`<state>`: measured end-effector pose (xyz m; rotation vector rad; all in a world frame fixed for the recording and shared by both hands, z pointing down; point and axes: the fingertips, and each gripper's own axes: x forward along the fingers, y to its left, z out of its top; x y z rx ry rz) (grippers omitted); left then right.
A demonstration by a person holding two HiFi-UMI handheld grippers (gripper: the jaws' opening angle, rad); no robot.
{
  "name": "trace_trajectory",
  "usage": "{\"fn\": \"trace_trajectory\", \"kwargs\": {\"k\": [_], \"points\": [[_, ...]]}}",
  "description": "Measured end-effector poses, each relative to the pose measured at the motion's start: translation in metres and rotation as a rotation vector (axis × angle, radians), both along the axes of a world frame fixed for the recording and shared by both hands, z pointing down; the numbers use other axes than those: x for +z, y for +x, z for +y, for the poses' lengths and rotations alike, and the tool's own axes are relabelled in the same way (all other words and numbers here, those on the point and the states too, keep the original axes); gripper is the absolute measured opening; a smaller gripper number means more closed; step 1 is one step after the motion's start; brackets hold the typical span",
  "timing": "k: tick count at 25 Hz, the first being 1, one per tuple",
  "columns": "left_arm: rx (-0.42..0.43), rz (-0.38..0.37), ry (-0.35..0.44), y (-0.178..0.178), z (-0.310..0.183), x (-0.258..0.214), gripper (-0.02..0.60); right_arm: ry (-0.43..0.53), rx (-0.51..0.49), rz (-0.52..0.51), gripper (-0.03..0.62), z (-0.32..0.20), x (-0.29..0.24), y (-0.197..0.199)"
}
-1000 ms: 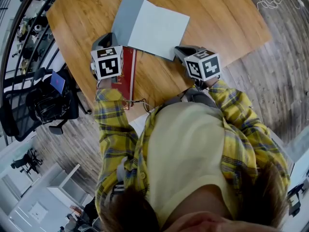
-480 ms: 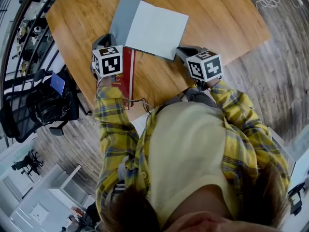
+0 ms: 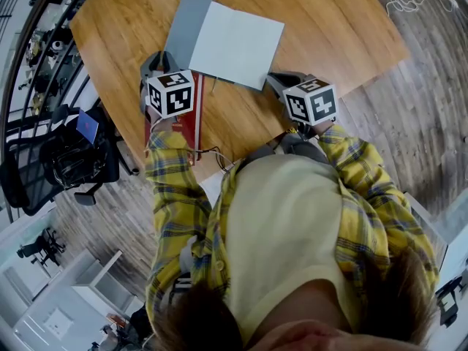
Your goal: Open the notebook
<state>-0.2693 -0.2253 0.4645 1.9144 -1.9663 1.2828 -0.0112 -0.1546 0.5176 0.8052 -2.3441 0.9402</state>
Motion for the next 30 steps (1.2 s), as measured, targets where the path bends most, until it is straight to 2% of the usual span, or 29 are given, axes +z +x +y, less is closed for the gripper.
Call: {"fn": "trace_trajectory", "kwargs": {"k": [3, 9, 21, 30], "points": [[-0.008, -0.008, 0.013, -0.001, 0.002, -0.003, 0.030, -0.001, -0.002, -0.003, 0.066, 0.002, 0.000, 0.001], [-0.033, 0.029, 0.038, -0.004, 0.007, -0.009, 0.061, 0.004, -0.010, -0.010, 0.066, 0.004, -0.004, -0.002], [-0.078, 0.059, 0.089, -0.003, 0.026, -0.024, 0.061, 0.021, -0.002, -0.017, 0.065, 0.009, -0.012, -0.002], [-0.051, 0.066, 0.108, 0.013, 0.033, -0.032, 0.061, 0.032, 0.011, -0.030, 0.064, 0.013, -0.017, 0.002]]}}
